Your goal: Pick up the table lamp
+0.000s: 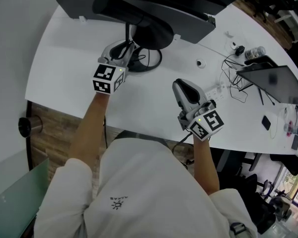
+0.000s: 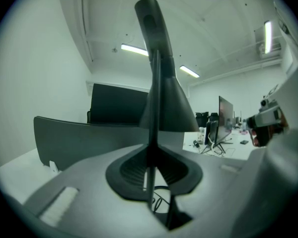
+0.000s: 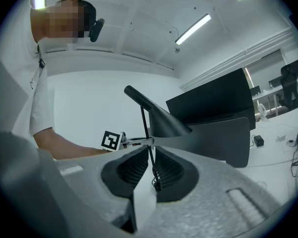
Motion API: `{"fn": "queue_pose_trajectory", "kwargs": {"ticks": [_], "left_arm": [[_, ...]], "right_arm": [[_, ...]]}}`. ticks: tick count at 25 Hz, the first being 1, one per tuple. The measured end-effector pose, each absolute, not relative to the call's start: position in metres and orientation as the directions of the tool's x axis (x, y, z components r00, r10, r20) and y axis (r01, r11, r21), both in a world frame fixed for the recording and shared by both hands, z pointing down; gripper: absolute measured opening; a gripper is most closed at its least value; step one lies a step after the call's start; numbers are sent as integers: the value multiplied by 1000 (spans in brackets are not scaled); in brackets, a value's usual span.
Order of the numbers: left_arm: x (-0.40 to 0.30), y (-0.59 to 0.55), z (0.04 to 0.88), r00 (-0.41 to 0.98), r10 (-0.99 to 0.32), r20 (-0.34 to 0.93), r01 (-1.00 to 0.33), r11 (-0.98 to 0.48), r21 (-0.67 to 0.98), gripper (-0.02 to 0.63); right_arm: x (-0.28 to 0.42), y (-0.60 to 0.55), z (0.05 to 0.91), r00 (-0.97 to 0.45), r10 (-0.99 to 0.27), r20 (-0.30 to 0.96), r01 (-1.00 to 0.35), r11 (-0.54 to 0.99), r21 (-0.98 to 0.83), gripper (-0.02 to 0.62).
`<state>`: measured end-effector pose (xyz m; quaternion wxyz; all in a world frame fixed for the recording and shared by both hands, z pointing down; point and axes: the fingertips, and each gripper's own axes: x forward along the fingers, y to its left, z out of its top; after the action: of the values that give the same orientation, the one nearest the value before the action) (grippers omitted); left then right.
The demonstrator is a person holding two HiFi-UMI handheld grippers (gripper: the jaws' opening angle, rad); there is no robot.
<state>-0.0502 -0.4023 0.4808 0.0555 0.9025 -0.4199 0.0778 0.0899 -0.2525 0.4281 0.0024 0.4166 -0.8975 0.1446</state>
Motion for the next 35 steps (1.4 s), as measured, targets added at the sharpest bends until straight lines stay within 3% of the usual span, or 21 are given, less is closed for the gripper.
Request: {"fn": "queue_pose_trajectory", "kwargs": {"ticks": [15, 35], "left_arm": [[-58, -370, 462, 654, -740, 155, -755, -653, 67, 41], [-66, -349, 364, 673, -739, -20, -738, -673, 46, 41]], "right_arm": [[88, -247, 422, -658, -746, 104, -743, 620, -253, 41], [90, -243, 404, -657, -751, 58, -744, 634, -212, 41]]}}
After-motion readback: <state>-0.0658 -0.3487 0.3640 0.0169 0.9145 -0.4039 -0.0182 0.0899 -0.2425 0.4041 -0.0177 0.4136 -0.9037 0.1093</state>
